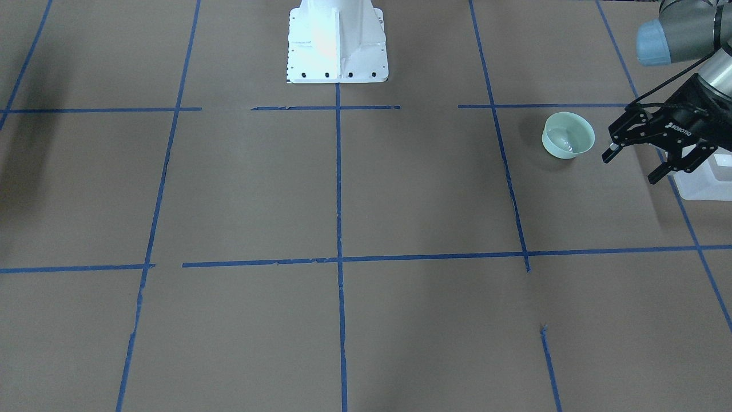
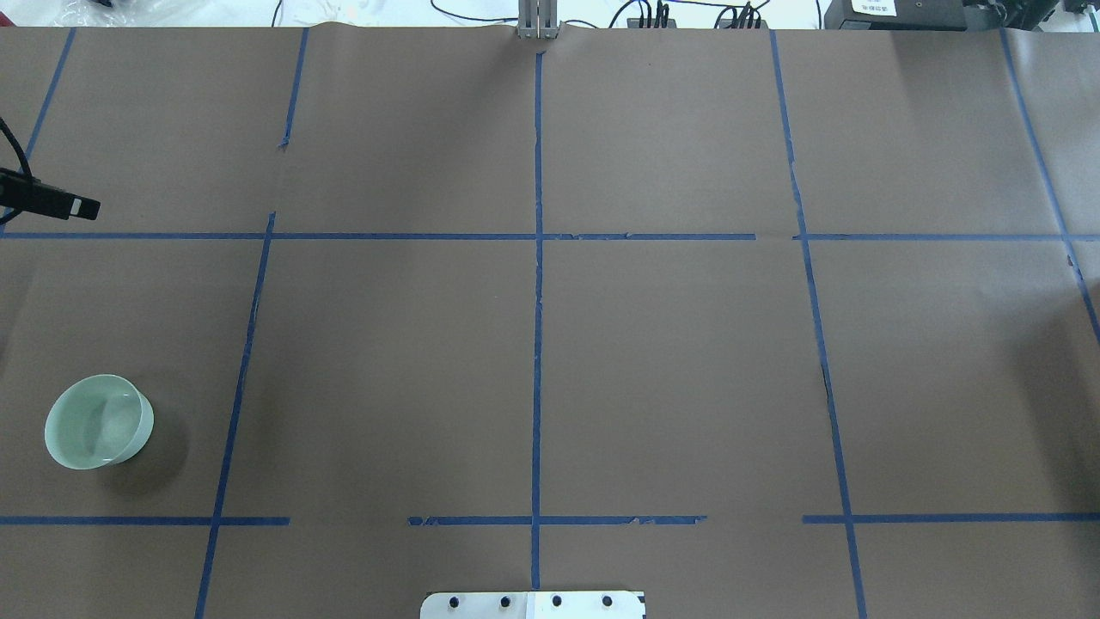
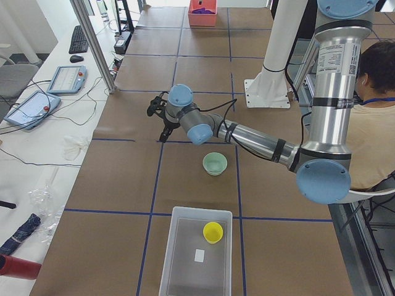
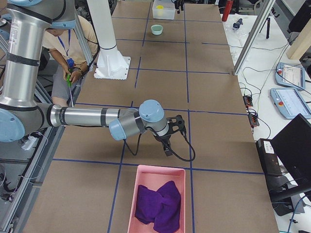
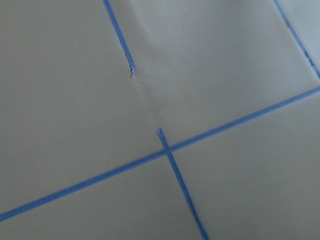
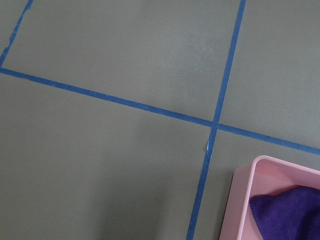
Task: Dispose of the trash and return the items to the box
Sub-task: 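Lower the left gripper onto the rim of the pale green bowl and grasp it, then lift the green bowl with the left gripper and carry it toward the clear box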
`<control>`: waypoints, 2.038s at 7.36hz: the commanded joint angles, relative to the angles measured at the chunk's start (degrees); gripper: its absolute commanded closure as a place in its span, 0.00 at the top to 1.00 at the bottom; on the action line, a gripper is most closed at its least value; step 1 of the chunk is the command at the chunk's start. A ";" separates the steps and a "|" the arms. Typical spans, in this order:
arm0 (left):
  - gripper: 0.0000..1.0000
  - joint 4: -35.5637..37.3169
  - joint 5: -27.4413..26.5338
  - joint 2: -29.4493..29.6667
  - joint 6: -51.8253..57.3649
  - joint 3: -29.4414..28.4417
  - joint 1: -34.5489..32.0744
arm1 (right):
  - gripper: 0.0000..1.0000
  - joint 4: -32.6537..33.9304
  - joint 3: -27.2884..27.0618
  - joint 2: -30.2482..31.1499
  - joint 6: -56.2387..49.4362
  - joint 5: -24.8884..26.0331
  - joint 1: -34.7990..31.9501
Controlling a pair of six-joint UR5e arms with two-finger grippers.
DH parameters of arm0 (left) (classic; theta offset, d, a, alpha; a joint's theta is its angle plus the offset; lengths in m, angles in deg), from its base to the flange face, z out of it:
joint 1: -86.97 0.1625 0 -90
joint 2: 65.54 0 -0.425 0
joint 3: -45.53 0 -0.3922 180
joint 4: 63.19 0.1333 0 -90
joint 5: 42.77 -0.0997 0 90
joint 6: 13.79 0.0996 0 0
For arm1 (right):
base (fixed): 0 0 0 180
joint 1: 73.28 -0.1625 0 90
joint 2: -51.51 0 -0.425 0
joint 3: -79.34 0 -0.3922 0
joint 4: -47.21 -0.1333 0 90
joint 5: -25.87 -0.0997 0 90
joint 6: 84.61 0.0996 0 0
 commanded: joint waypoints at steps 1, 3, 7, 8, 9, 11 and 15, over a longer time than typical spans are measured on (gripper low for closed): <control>1.00 -9.98 -8.41 -10.15 -0.28 -1.76 5.03 | 1.00 -0.26 0.00 0.84 0.43 0.09 0.00; 1.00 -21.59 -8.32 -17.39 -7.51 -3.08 9.05 | 1.00 -0.26 0.09 1.72 0.70 0.27 0.00; 0.74 -28.03 -14.73 -17.32 -22.25 -6.94 23.92 | 1.00 -0.44 0.09 2.07 0.70 0.27 0.00; 0.37 -29.09 -15.09 -17.32 -22.17 -8.35 24.02 | 1.00 -0.61 0.09 2.42 0.70 0.18 0.00; 0.13 -29.19 -15.09 -17.32 -21.90 -8.88 24.11 | 1.00 -0.61 0.09 2.51 0.70 0.18 0.00; 0.00 -29.54 -14.91 -17.50 -21.03 -7.49 23.59 | 1.00 -0.61 0.09 2.60 0.61 0.18 0.00; 0.00 -28.32 5.86 -21.45 5.76 -5.01 2.93 | 1.00 -0.61 0.09 2.69 0.70 0.09 0.00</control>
